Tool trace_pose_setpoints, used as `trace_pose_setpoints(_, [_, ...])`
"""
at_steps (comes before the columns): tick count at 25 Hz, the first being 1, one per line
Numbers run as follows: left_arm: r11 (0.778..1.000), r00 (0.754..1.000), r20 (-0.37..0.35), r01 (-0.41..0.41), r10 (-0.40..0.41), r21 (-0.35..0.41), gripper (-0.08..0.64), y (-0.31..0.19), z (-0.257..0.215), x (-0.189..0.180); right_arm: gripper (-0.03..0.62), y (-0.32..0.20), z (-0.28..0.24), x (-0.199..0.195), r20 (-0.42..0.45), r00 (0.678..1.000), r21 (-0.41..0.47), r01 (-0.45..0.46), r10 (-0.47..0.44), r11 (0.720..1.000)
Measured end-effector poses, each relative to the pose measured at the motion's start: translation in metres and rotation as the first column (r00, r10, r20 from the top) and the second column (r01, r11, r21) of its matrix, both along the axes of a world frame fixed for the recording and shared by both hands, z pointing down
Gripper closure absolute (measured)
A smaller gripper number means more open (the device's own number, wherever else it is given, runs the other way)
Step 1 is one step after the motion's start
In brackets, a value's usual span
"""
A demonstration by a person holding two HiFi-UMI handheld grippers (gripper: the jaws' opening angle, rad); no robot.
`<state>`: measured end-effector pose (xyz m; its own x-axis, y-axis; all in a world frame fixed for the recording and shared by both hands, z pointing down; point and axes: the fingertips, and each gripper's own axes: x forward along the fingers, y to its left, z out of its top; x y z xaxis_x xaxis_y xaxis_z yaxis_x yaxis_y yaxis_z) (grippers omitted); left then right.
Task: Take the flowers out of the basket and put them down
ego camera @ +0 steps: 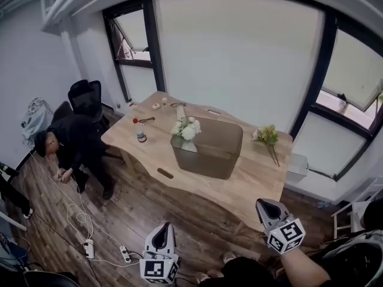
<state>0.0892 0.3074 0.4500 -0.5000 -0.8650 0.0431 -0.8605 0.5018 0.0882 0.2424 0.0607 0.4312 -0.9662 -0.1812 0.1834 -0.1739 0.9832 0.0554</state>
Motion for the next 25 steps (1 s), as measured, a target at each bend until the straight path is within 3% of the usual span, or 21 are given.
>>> trace_pose_setpoints(7, [1.000, 1.000, 0.012, 0.021, -0.021, 0.010, 0.558, -0.006, -0.005, -0.026, 0.571, -0.013, -0.013, -0.027, 0.043, 0.999, 0.026, -0.005, 0.004, 1.000])
trace_pose_setpoints(17, [0.995, 0.995, 0.036, 0.089, -0.088, -0.033, 0.558, -0.032, -0.012, -0.086, 0.571, -0.055, 0.004, -0.102, 0.053, 0.998, -0.044, 0.036, -0.034, 0.998])
trace_pose_setpoints(25, [0.991, 0.991, 0.065, 0.121, -0.118, -0.058, 0.558, -0.075, -0.020, -0.132, 0.571, -0.093, 0.007, -0.161, 0.072, 0.995, -0.047, 0.073, -0.069, 0.996])
